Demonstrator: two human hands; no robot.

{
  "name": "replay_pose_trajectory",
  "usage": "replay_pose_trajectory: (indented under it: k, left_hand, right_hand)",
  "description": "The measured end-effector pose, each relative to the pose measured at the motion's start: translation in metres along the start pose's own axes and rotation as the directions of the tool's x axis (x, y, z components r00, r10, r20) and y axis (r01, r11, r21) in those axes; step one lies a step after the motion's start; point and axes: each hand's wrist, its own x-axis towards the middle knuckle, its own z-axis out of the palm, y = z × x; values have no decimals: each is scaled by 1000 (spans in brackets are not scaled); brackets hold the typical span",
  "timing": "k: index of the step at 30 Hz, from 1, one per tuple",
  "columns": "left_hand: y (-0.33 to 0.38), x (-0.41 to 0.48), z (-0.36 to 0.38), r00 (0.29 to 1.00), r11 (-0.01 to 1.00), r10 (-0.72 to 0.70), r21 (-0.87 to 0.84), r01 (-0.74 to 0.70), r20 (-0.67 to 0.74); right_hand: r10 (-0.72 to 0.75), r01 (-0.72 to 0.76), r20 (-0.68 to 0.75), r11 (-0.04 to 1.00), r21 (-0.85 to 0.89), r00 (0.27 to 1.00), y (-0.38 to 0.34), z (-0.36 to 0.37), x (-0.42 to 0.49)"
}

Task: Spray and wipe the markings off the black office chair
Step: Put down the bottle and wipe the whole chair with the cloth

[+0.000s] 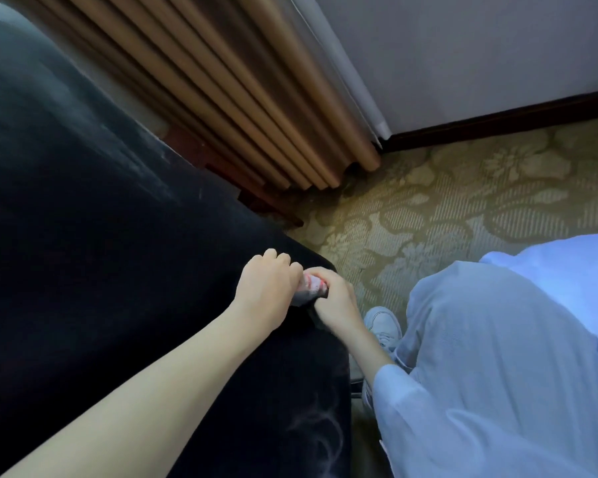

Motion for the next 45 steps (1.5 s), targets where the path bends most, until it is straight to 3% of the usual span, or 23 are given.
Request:
replay_pose_trajectory:
  k: [5,9,13,19,23,32,40,45]
  left_hand:
    - [-20,60,4,994,999,-49,6,50,-100]
    - [-28,95,11,994,998,-55,12,57,-96]
    - [-34,98,15,995,997,-72,33,74,-66]
    - [-35,42,4,995,994,-97,37,98,-25]
    - [-25,-16,-12,994,994,-106,31,105,20]
    - [4,-101,-25,992,993,-121,19,120,33]
    - [19,-42,0,998,997,-41,-68,44,45]
    - [41,25,24,998,994,59,-99,-56,22]
  right_hand:
    - [-22,25,-71,999,43,997,-4,2,69]
    - [55,-48,-62,992,114,997,6,15,94]
    - [54,-53,-34,998,42,998,5,27,101]
    - [1,-1,52,1000,-6,999,-16,32,51]
    - [15,-23,115,997,68,993,-33,29,-12]
    - [25,-38,80,987,157,996,-33,37,-100]
    - [8,-4,-50,997,71,999,0,7,-44]
    - [156,-144,-144,985,92,977,40,-9,2]
